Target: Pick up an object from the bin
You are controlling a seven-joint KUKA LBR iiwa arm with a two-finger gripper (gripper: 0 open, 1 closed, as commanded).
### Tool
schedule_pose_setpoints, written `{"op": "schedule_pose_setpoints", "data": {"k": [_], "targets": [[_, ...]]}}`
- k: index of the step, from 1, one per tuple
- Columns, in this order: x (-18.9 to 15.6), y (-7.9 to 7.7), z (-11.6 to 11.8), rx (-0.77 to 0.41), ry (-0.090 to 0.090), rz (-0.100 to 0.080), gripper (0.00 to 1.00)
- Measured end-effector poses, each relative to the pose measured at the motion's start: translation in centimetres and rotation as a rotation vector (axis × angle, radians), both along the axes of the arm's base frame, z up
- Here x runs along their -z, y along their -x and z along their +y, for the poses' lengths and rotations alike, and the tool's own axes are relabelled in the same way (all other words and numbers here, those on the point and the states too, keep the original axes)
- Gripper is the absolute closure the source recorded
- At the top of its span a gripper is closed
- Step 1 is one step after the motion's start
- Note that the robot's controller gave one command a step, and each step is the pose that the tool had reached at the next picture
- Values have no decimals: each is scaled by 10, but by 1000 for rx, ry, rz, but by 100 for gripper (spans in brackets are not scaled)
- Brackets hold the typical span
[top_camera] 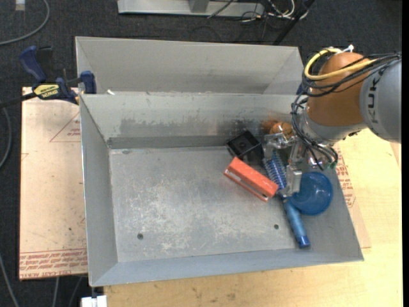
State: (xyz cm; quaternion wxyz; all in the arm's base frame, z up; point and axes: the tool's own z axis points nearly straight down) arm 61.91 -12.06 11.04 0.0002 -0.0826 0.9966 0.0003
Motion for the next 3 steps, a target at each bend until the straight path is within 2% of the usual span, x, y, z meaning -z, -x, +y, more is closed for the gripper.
{"op": "schedule_pose_setpoints", "data": {"k": [1,2,3], "targets": [[-11,1,19,295,-1,-4,0],[0,9,25,440,-2,-6,0],[33,30,26,-156,6,-14,100]]}}
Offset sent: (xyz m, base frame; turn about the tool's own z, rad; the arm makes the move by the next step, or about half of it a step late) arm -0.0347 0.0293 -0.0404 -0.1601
